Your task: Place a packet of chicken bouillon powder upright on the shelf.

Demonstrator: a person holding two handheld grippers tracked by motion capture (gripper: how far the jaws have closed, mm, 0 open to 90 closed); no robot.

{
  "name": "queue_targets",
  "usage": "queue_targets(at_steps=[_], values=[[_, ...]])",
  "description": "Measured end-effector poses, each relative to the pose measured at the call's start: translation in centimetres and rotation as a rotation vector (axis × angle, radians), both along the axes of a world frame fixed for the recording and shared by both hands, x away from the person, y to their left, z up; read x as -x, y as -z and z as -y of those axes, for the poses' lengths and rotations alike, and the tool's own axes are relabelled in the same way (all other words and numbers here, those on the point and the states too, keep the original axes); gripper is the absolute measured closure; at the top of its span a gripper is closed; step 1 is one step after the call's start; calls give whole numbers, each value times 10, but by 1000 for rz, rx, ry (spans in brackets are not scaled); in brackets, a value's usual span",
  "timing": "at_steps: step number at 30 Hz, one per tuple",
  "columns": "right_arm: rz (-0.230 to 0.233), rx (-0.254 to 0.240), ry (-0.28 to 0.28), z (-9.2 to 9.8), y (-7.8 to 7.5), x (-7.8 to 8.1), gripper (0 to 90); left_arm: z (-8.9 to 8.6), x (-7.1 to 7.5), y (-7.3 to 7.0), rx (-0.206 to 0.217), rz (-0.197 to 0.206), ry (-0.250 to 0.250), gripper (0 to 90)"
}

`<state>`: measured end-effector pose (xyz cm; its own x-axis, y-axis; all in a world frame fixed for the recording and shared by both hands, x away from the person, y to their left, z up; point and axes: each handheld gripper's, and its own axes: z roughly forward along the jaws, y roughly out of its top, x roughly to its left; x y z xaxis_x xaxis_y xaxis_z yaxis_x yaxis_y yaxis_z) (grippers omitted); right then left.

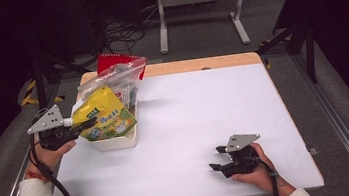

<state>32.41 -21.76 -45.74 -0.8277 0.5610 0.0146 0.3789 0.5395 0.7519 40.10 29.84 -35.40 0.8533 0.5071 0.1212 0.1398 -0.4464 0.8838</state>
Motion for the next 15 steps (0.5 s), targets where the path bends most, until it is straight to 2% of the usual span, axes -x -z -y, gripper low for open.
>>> queue_targets(at_steps=[4,5,11,12,14,15], values=[[-1,1,-4,-1,0,0,355,-2,1,3,79,7,-17,854],[-2,1,-5,-1,0,0,355,-3,1,3,95,12,-6,852],[-7,0,-4,-2,1,0,356,-5,5,-8,160,34,-18,870],[-8,-1,-3,-2,1,-1,356,-5,6,-11,148,45,-17,873],[-9,-2,-2,-2,1,-1,355,-5,7,-17,114,27,-9,881],[-10,-1,-4,-2,1,0,355,-4,6,-20,92,13,26,888]])
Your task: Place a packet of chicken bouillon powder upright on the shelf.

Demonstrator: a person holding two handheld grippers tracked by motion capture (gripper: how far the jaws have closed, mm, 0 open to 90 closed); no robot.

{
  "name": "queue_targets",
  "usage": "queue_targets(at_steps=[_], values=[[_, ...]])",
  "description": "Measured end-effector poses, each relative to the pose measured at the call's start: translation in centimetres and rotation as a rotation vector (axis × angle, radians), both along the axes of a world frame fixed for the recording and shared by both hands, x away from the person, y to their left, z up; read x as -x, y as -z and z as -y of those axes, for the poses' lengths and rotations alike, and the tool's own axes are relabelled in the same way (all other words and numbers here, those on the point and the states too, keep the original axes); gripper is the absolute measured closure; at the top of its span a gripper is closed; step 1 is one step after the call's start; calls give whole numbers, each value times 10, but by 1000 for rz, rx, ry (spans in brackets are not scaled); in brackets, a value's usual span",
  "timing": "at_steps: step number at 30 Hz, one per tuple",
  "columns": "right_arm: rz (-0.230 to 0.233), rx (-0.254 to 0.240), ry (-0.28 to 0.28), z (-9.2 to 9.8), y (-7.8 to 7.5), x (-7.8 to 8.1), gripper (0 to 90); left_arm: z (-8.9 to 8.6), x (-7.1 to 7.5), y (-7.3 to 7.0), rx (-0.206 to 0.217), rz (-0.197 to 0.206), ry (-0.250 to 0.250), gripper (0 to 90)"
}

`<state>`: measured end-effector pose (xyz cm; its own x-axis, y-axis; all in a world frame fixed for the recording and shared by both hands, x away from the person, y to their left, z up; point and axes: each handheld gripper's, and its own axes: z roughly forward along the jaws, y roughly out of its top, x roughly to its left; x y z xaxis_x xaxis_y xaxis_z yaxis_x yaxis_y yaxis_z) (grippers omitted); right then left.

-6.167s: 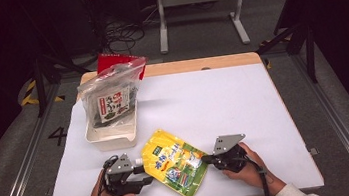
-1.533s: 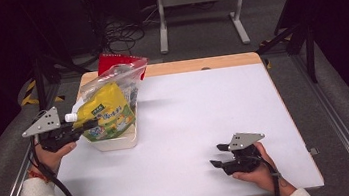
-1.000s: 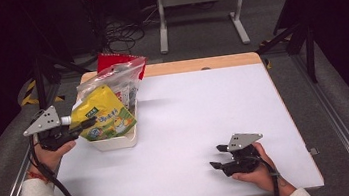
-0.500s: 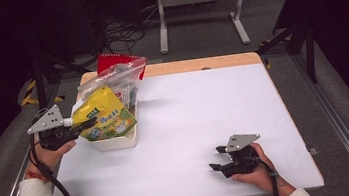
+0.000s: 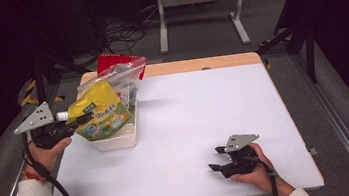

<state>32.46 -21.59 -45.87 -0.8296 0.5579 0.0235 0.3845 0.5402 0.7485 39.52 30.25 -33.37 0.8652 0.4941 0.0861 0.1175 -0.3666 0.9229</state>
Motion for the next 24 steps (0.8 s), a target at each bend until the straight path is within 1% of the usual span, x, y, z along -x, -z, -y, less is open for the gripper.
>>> queue_targets(at_steps=[2,3,4,5,6,7,9,11,12,13,14,15,17,18,19,24], values=[[-3,3,-1,0,0,0,354,4,-1,-4,-38,-13,20,892],[-3,3,0,0,0,0,353,9,-2,-6,-73,-18,19,892],[-5,2,1,0,1,0,352,10,-3,-7,-80,-23,10,892],[-6,2,2,0,1,0,352,12,-5,-8,-90,-38,16,893],[-6,2,2,0,1,0,352,12,-5,-8,-90,-38,16,894],[-7,4,2,0,1,0,352,14,-7,-9,-113,-56,7,894],[-6,5,1,0,1,0,351,18,-9,-7,-145,-75,0,894],[-6,6,1,0,1,0,350,21,-10,-5,-158,-84,-7,896],[-6,5,1,0,1,0,350,22,-10,-4,-157,-84,-10,896],[-6,4,2,1,1,0,349,22,-10,-4,-158,-86,-31,896],[-4,4,4,1,1,0,348,23,-11,-3,-175,-88,-42,896],[-4,4,4,0,1,0,348,26,-11,-1,-211,-94,-52,896],[-2,6,2,0,1,1,348,32,-13,4,-259,-102,-69,896],[-2,6,2,0,1,1,348,34,-13,6,-261,-96,-80,896],[-3,6,2,-1,1,0,347,34,-14,7,-250,-94,-88,896],[-2,6,1,-1,1,0,346,28,-13,16,-217,-99,-99,896]])
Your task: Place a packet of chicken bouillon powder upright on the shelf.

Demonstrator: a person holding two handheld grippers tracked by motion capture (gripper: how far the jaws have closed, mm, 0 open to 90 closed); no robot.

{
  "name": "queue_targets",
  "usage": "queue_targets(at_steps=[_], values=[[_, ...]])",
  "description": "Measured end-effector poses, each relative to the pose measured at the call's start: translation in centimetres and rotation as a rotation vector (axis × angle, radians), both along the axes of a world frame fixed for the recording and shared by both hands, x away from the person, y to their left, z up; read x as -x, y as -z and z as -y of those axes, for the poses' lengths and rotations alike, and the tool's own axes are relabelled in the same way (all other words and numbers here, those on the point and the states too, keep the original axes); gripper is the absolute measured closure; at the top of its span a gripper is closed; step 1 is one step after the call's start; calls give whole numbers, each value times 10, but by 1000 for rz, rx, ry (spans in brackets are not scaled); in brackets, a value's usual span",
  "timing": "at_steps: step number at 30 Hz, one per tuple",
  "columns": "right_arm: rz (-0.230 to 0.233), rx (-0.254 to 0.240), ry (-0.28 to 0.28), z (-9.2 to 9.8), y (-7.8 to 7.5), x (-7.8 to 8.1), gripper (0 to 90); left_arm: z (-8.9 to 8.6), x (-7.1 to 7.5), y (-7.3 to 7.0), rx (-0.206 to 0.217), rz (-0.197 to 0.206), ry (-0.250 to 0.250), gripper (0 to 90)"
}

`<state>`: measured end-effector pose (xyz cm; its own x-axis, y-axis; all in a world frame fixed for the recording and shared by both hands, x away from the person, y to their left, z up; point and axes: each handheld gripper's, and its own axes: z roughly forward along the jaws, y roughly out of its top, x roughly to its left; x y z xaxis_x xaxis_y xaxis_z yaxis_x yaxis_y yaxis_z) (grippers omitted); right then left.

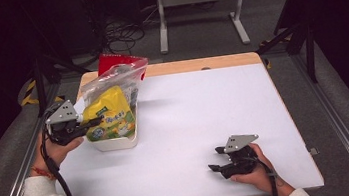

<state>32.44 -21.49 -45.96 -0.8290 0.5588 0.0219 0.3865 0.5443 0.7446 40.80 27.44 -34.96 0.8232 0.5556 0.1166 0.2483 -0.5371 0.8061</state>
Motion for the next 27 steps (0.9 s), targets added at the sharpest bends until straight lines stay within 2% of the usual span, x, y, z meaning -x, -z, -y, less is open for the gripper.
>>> queue_targets(at_steps=[7,11,17,20,23,27], values=[[18,-10,0,0,-3,1,346,-5,1,16,44,-4,-29,896],[35,-21,0,0,-7,2,347,-6,3,20,73,-4,-36,896],[39,-21,1,0,-8,1,348,-7,6,25,109,18,-68,894],[44,-22,-2,0,-9,2,347,-3,9,27,93,57,-113,892],[48,-19,-1,0,-9,2,347,-1,11,27,92,62,-115,893],[48,-20,0,1,-9,2,347,-2,11,30,122,52,-113,893]])
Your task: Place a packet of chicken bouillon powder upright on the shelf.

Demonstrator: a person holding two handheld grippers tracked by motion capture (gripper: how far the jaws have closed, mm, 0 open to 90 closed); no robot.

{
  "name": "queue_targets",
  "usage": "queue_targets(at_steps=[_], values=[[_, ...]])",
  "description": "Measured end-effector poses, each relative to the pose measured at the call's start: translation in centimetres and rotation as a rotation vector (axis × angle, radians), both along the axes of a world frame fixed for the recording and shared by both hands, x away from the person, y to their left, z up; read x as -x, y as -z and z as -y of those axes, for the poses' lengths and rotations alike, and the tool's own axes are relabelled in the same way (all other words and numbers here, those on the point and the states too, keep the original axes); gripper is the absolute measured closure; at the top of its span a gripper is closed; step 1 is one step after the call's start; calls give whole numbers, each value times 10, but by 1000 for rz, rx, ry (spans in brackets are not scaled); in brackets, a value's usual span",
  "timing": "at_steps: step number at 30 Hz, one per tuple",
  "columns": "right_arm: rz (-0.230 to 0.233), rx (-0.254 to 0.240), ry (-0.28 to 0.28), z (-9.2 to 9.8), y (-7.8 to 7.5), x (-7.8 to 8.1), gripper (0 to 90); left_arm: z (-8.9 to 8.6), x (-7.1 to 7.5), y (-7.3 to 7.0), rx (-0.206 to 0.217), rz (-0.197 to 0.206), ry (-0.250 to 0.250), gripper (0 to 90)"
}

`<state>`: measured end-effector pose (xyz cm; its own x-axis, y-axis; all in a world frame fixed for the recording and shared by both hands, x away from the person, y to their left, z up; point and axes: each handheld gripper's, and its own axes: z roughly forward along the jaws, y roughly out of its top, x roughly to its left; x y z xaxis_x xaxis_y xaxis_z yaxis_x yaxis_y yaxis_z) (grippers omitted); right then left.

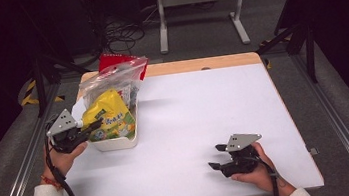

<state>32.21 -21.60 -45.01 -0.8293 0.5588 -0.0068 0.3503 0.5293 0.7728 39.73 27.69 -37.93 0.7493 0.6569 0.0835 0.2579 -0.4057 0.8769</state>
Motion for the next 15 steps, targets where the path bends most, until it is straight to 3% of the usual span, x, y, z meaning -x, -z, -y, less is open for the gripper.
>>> queue_targets(at_steps=[4,7,12,15], values=[[0,2,-4,-1,0,0,347,1,-1,3,-15,-15,-4,894],[2,2,-4,-1,0,0,347,0,-1,7,11,-28,-3,892],[3,2,-5,-2,-1,0,347,1,1,9,27,-5,-7,879],[5,3,-6,-1,-1,0,347,1,2,9,50,1,-29,813]])
